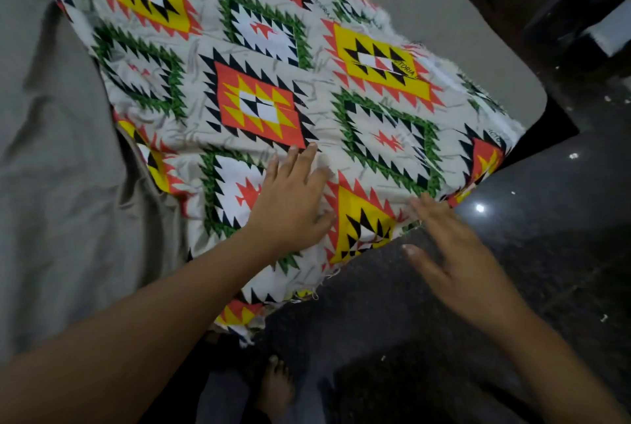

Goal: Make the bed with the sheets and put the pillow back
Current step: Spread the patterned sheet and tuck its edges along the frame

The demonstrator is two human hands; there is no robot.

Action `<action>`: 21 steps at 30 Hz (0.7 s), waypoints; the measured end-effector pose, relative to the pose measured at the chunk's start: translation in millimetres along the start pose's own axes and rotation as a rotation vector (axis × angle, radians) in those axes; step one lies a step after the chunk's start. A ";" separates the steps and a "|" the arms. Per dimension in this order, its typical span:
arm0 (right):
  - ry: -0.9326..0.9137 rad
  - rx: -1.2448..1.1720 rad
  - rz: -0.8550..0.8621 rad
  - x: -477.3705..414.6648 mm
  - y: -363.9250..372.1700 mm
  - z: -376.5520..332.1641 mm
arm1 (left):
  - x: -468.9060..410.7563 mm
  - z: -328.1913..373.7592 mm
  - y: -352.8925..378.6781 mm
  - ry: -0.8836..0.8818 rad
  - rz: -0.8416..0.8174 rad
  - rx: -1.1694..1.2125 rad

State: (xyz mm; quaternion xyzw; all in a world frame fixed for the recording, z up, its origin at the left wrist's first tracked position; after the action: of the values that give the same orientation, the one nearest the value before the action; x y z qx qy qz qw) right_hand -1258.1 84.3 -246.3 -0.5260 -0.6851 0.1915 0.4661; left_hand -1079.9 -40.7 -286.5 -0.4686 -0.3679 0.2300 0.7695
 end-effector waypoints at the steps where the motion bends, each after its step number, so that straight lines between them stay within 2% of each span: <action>1: 0.011 0.029 0.003 -5.3 -11.0 8.7 | -6.9 1.8 -3.5 -0.002 0.006 0.015; 6: 0.066 0.153 0.021 -70.7 -56.9 23.6 | -41.4 21.3 -22.3 0.012 0.020 0.008; 11: 0.129 0.209 0.015 -131.4 -68.3 29.9 | -83.9 42.5 -35.5 0.059 0.039 0.028; 17: 0.238 0.234 0.195 -158.4 -91.6 55.4 | -148.1 69.2 -43.0 0.145 -0.033 0.001; 21: 0.297 0.212 0.205 -182.8 -109.4 85.0 | -194.2 83.7 -54.7 0.121 -0.073 -0.066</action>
State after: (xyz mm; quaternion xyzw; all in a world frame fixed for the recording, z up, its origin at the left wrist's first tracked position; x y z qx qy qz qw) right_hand -1386.6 -101.6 -285.7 -0.5634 -0.5279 0.2291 0.5929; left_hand -1265.9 -155.1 -281.6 -0.4928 -0.3450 0.1608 0.7825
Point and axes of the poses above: each hand's wrist, its own x-axis away from the middle knuckle, its own y-axis out of the palm, z = x × y, the point moved 4 cm from there along -x, towards the middle knuckle, and after that the axes turned 8 degrees about -z, right-handed, at the moved point
